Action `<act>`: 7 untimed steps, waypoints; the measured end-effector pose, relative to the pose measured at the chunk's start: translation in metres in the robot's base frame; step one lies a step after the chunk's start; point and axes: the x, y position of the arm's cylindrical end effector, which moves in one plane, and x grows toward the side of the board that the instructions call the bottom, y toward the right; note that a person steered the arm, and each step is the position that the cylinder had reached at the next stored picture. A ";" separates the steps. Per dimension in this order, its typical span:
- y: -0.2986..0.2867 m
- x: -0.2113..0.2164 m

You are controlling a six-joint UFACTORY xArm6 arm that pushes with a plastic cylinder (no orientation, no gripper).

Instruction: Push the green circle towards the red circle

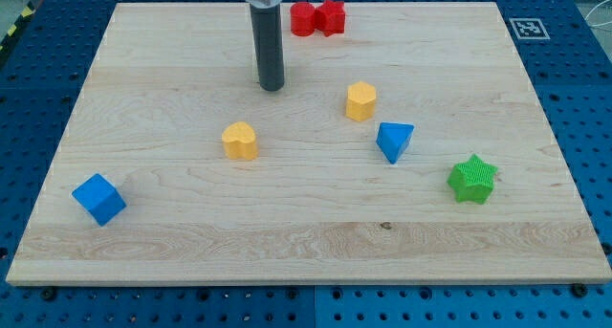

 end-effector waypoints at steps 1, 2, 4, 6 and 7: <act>-0.002 -0.016; -0.003 -0.029; -0.005 -0.050; -0.013 -0.058; -0.014 -0.059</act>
